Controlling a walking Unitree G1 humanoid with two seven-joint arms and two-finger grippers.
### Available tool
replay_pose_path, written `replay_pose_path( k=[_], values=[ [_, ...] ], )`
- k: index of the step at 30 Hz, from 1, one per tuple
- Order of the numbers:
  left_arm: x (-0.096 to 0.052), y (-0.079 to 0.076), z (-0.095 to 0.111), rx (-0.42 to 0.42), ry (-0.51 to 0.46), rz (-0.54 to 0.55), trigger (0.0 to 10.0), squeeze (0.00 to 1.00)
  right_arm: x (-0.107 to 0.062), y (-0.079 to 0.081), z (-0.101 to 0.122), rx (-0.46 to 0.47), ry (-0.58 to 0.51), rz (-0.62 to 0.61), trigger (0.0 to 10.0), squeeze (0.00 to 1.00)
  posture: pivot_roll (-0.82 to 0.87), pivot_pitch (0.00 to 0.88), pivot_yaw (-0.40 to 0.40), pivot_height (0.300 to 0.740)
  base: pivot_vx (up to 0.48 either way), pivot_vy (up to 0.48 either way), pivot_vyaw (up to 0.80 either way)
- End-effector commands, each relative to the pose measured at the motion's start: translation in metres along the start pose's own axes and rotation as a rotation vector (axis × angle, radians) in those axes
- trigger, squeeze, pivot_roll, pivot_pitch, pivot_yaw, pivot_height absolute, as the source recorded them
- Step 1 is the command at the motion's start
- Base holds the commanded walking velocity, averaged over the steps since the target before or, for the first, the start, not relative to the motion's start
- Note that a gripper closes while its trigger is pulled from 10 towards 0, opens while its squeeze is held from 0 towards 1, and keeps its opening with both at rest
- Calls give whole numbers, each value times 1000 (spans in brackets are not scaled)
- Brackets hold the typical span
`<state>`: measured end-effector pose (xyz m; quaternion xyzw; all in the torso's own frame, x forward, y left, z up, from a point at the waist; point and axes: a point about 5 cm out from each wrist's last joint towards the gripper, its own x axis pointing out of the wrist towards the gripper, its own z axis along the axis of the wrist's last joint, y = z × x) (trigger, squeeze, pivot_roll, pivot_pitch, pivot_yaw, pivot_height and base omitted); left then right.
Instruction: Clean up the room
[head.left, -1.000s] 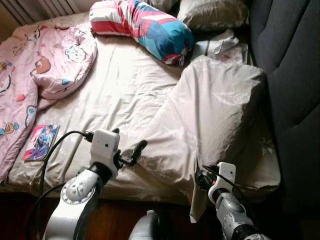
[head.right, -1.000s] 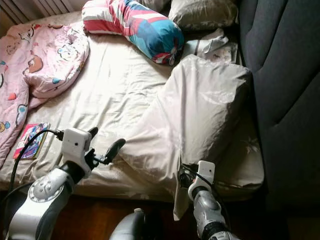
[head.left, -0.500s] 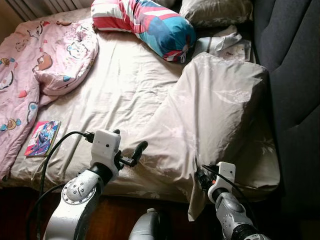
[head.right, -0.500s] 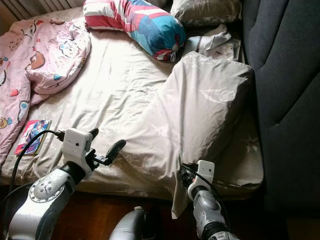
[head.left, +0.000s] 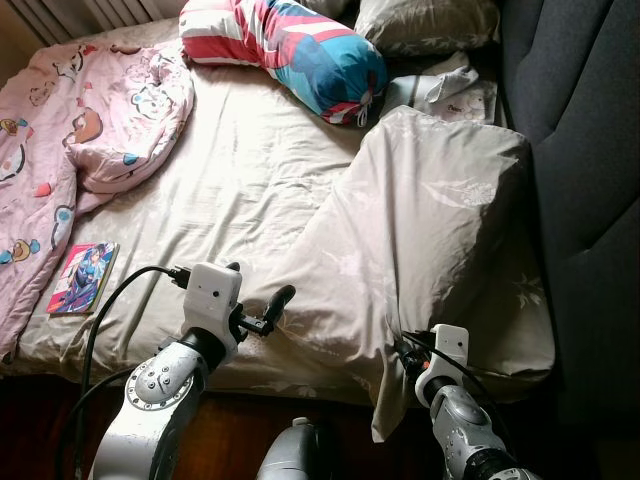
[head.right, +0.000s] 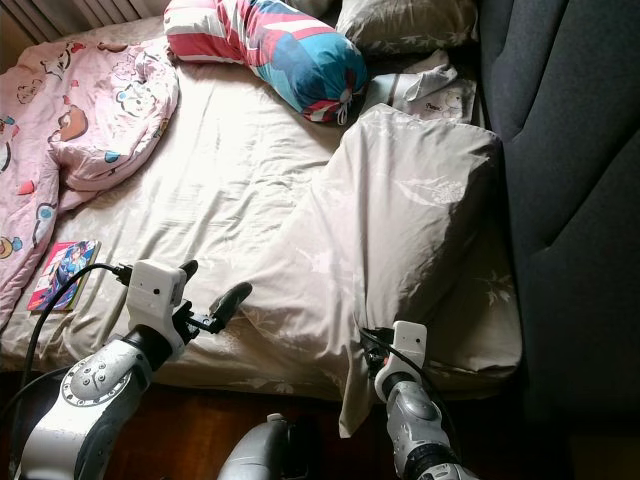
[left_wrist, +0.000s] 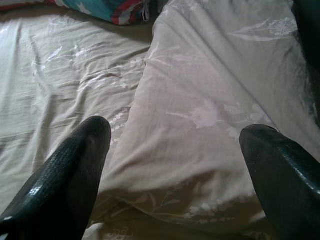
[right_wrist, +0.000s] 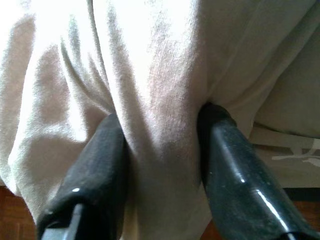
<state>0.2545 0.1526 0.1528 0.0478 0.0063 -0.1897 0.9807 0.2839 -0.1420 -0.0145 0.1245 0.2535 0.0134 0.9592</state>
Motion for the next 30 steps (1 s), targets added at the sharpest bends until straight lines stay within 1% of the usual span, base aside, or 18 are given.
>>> replay_pose_path(
  k=[1, 8, 12, 16, 17, 18, 21, 22, 27, 28, 30],
  values=[
    [-5, 6, -8, 16, 30, 30, 10000, 0, -8, 3, -28, 14, 103, -1, 0, 0, 163, 270, 212, 686, 0, 0, 0],
    [0, 7, -13, 12, 28, 46, 10000, 0, -7, 1, -27, -36, 113, -12, 0, 0, 148, 237, 187, 686, 0, 0, 0],
    [6, 9, -16, 8, 19, 61, 10000, 0, -5, -6, -19, -53, 98, -43, 0, 0, 124, 207, 162, 686, 0, 0, 0],
    [15, 11, -17, 4, -3, 76, 10000, 0, -3, -23, -2, -120, 46, -113, 0, 0, 97, 170, 136, 686, 0, 0, 0],
    [17, 12, -17, 1, -11, 83, 10000, 0, -2, -30, 8, -137, 15, -145, 0, 0, 87, 160, 128, 686, 0, 0, 0],
    [17, 12, -17, 1, -11, 83, 10000, 0, -2, -30, 8, -137, 15, -145, 0, 0, 87, 160, 128, 686, 0, 0, 0],
    [22, 14, -20, 0, -17, 94, 10000, 0, -2, -43, 23, -197, -27, -210, 0, 0, 54, 133, 111, 686, 0, 0, 0],
    [25, 15, -21, -2, -20, 98, 10000, 0, -3, -49, 31, -227, -53, -240, 0, 0, 42, 121, 103, 686, 0, 0, 0],
    [29, 17, -23, -7, -34, 110, 10000, 0, -7, -69, 49, -250, -126, -331, 0, 0, 22, 101, 92, 686, 0, 0, 0],
    [31, 17, -24, -8, -41, 115, 10000, 0, -10, -77, 53, -270, -146, -372, 0, 0, 15, 91, 88, 686, 0, 0, 0],
    [33, 18, -24, -10, -47, 119, 10000, 0, -13, -85, 58, -289, -166, -414, 0, 0, 0, 82, 83, 686, 0, 0, 0]
  ],
)
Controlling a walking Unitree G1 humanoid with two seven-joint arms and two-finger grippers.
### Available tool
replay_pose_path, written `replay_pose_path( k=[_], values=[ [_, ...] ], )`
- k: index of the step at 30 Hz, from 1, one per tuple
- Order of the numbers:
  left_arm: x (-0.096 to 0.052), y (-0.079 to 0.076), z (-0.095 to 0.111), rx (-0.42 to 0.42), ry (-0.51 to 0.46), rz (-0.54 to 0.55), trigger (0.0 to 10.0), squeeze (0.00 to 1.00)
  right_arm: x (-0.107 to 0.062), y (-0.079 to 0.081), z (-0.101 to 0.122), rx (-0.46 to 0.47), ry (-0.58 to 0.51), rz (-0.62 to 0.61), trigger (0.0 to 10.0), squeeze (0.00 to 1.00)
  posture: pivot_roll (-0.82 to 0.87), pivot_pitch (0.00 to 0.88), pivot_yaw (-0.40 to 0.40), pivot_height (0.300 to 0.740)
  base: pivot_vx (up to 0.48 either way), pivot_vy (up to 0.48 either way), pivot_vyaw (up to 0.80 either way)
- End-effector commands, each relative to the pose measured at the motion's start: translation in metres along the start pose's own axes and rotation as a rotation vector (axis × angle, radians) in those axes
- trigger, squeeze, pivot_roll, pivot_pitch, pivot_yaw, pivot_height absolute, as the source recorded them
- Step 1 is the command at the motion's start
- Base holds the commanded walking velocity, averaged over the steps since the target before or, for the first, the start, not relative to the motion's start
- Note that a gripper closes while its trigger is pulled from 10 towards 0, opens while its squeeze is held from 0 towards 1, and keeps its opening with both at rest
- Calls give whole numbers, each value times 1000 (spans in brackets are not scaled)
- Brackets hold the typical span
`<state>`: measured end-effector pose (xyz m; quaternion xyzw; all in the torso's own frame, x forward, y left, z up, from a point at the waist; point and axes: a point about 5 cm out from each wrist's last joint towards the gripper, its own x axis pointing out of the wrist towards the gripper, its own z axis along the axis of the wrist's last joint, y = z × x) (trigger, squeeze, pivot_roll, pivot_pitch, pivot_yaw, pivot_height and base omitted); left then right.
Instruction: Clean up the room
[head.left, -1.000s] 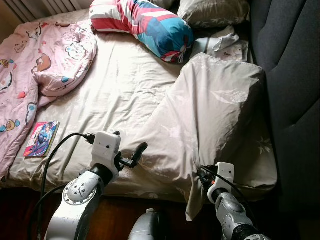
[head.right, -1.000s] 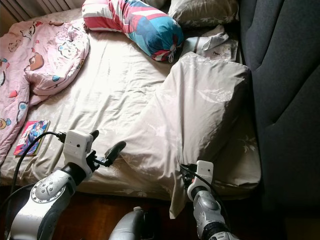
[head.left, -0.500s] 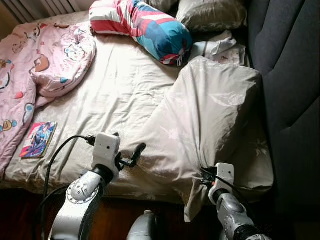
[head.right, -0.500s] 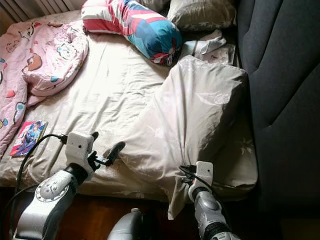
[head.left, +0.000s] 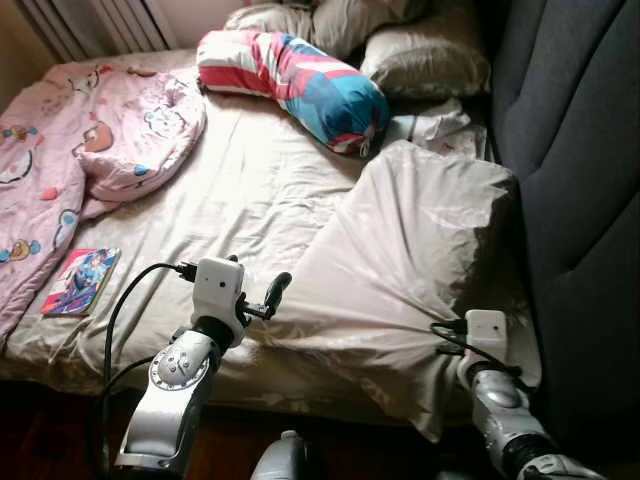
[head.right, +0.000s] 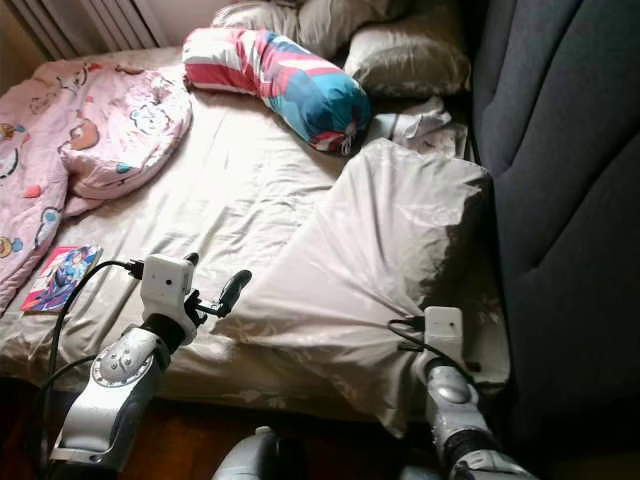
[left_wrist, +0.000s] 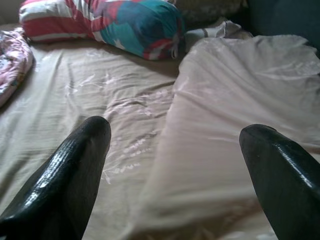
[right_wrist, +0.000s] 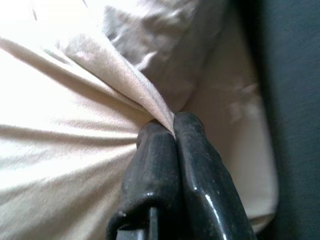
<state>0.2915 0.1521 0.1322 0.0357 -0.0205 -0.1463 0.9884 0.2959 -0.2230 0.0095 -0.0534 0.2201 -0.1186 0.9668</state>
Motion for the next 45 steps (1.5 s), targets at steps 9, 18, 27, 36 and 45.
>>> replay_pose_path(
  k=[9, 18, 27, 36, 45],
  values=[
    [10, 6, -2, -2, -21, 29, 10000, 0, 0, -62, 30, -123, -160, -320, 0, 0, -38, 63, 75, 686, 0, 0, 0],
    [14, 5, -5, -6, -35, 27, 10000, 0, -4, -80, 34, -196, -161, -466, 0, 0, -40, 57, 73, 686, 0, 0, 0],
    [14, 5, -7, -5, -33, 28, 10000, 0, -4, -71, 27, -196, -134, -445, 10000, 0, -36, 55, 72, 686, 0, 0, 0],
    [11, 4, -11, -8, -26, 22, 10000, 0, -4, -57, 26, -187, -148, -405, 10000, 1000, -29, 56, 72, 686, 0, 0, 0],
    [11, 3, -15, -13, -21, 22, 10000, 0, -4, -30, 57, -101, -370, -212, 10000, 741, -43, 40, 63, 686, 0, 0, 0]
  ],
)
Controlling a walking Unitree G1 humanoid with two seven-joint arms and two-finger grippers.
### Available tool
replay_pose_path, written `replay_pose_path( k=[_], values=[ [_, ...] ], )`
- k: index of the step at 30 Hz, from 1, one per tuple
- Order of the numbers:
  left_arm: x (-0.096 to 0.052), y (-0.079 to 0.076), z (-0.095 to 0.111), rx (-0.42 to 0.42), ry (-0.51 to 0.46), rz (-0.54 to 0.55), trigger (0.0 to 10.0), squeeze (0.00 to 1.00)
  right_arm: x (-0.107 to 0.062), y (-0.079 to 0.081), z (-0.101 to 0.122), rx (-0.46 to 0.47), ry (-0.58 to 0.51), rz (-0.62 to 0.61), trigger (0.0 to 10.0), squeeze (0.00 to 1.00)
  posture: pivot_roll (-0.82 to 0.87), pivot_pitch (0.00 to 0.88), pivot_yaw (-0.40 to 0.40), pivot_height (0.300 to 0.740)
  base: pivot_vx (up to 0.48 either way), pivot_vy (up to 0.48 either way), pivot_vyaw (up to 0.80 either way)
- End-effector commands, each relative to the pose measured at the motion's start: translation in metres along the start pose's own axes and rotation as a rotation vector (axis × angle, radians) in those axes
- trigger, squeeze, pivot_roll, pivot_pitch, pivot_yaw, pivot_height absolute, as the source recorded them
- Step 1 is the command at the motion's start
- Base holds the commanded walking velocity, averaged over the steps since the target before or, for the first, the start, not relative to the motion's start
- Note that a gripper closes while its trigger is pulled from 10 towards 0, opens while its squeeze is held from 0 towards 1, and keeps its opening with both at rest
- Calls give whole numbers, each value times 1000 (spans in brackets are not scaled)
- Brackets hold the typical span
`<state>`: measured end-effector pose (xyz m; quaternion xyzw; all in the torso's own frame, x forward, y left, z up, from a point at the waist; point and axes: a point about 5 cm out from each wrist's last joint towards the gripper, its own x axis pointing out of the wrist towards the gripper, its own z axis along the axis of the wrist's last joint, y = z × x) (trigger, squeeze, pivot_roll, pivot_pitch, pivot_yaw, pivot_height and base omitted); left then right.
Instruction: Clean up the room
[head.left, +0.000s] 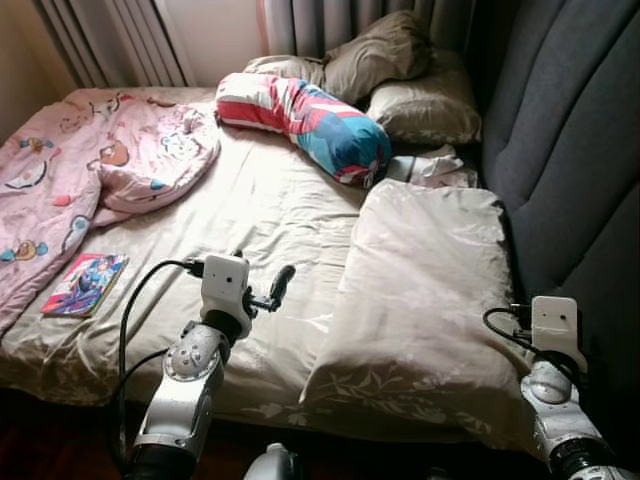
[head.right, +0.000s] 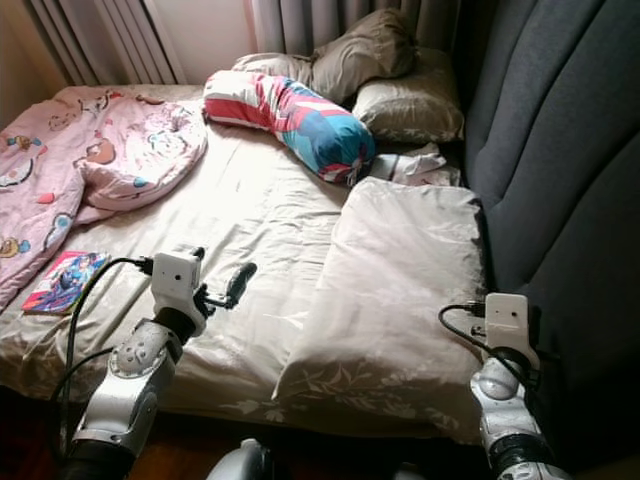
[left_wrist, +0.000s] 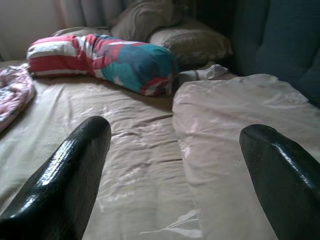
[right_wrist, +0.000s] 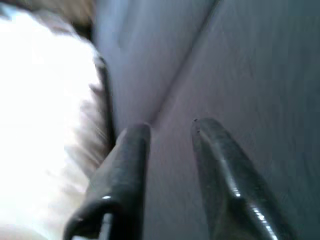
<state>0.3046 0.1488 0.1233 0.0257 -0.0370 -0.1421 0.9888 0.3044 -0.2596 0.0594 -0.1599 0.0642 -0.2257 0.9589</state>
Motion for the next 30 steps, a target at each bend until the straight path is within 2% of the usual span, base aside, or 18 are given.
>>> replay_pose_path(
  k=[1, 2, 5, 13, 16, 20, 23, 30],
  values=[
    [-3, 3, -6, 2, 16, 13, 10000, 0, 0, 15, 13, 75, -58, 96, 10000, 0, -48, 37, 61, 686, 0, 0, 0],
    [-4, 4, -9, 1, 23, 19, 10000, 0, -3, 26, 16, 167, -59, 179, 10000, 0, -50, 33, 59, 686, 0, 0, 0],
    [-9, 9, -17, 0, 38, 58, 10000, 0, -13, 40, 22, 261, -91, 292, 10000, 0, -53, 29, 50, 686, 0, 0, 0],
    [-25, 24, -34, -17, 72, 175, 10000, 0, -31, 41, 8, 283, -75, 355, 10000, 0, -55, 8, 17, 686, 0, 0, 0],
    [-27, 27, -37, -20, 69, 196, 10000, 0, -32, 40, 6, 302, -67, 396, 10000, 0, -52, 8, 12, 686, 0, 0, 0],
    [-28, 27, -40, -24, 74, 201, 10000, 0, -29, 40, 4, 368, -25, 372, 10000, 0, -47, 9, 17, 686, 0, 0, 0],
    [-29, 27, -43, -23, 80, 202, 10000, 0, -28, 41, 4, 386, -25, 364, 10000, 0, -41, 7, 18, 701, 0, 0, 0],
    [-35, 42, -55, -35, 127, 263, 10000, 0, -31, 48, -13, 389, 76, 359, 10000, 0, -16, 2, 26, 740, 0, 0, 0]
  ],
)
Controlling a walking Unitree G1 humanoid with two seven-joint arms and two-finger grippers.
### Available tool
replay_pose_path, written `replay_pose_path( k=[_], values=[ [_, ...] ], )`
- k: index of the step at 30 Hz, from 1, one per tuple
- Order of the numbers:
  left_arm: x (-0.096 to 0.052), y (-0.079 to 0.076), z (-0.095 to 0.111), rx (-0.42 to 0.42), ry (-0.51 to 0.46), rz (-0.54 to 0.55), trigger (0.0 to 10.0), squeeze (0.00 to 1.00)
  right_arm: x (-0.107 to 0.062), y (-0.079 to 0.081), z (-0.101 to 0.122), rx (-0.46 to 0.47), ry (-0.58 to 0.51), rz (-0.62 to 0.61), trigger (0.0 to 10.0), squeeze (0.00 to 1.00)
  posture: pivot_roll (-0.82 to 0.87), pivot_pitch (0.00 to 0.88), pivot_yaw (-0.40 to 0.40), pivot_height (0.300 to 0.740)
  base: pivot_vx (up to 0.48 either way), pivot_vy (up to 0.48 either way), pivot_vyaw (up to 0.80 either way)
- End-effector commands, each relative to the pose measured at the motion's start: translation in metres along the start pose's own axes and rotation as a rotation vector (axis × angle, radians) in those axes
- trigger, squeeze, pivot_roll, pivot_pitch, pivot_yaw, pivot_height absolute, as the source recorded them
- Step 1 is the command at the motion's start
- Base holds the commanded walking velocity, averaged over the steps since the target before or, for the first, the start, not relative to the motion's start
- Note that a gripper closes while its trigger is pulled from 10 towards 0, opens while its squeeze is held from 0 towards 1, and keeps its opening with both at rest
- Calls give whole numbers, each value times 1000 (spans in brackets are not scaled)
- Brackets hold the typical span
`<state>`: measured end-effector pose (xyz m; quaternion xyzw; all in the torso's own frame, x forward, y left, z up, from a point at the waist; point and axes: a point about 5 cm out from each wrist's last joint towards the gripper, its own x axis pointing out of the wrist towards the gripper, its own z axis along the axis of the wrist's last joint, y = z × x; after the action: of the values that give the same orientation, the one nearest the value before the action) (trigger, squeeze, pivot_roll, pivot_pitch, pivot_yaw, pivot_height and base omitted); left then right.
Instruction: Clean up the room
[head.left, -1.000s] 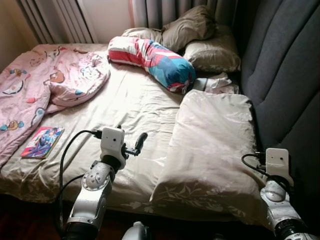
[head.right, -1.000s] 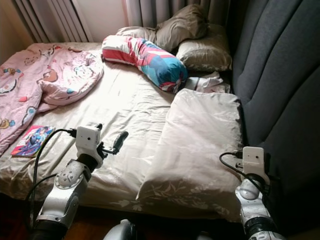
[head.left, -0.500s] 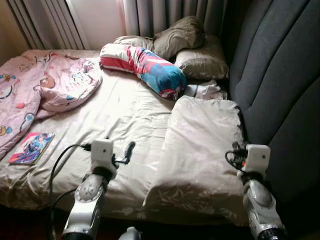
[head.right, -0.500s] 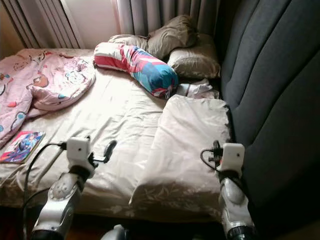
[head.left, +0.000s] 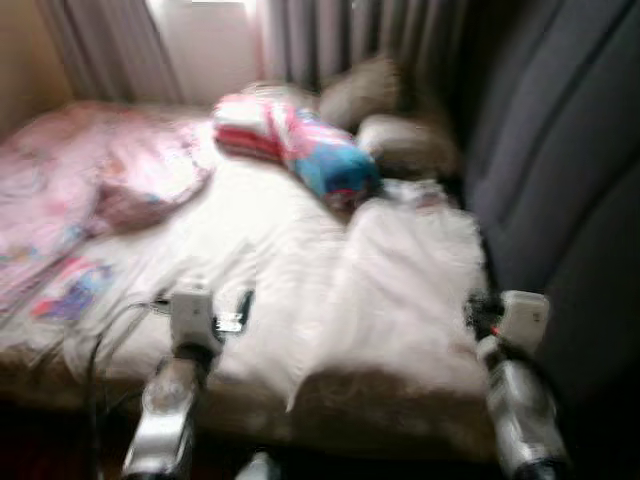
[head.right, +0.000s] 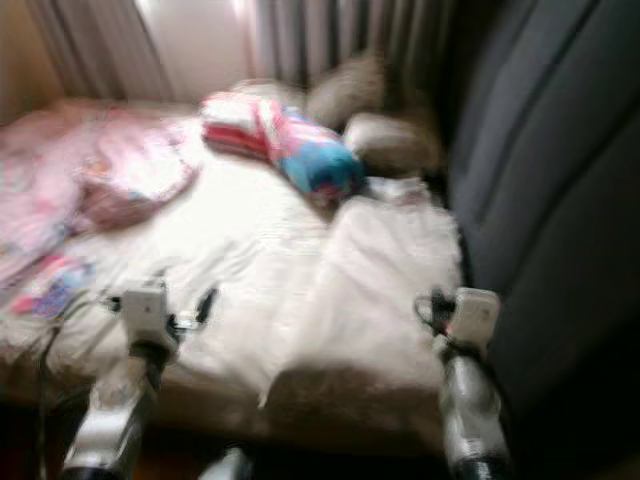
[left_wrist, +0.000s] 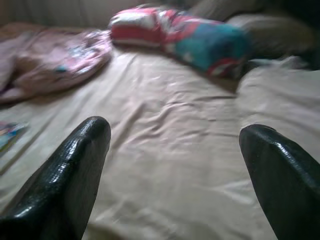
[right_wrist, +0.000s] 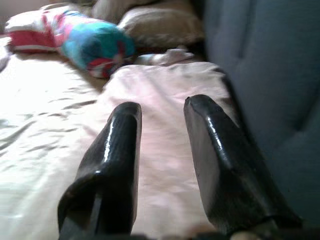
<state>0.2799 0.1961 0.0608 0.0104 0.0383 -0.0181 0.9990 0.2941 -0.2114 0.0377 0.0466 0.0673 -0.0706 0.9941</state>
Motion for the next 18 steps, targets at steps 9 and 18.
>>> replay_pose_path(
  k=[9, 18],
  values=[
    [4, 22, -23, -18, 115, 62, 10000, 0, -7, -8, -30, -1, 162, -35, 10000, 0, -38, 0, 43, 740, 0, 0, 0],
    [-19, 30, -80, -124, 407, 153, 10000, 0, -29, -10, -68, 20, 358, -54, 10000, 0, -38, 0, 44, 740, 0, 0, 0]
  ],
)
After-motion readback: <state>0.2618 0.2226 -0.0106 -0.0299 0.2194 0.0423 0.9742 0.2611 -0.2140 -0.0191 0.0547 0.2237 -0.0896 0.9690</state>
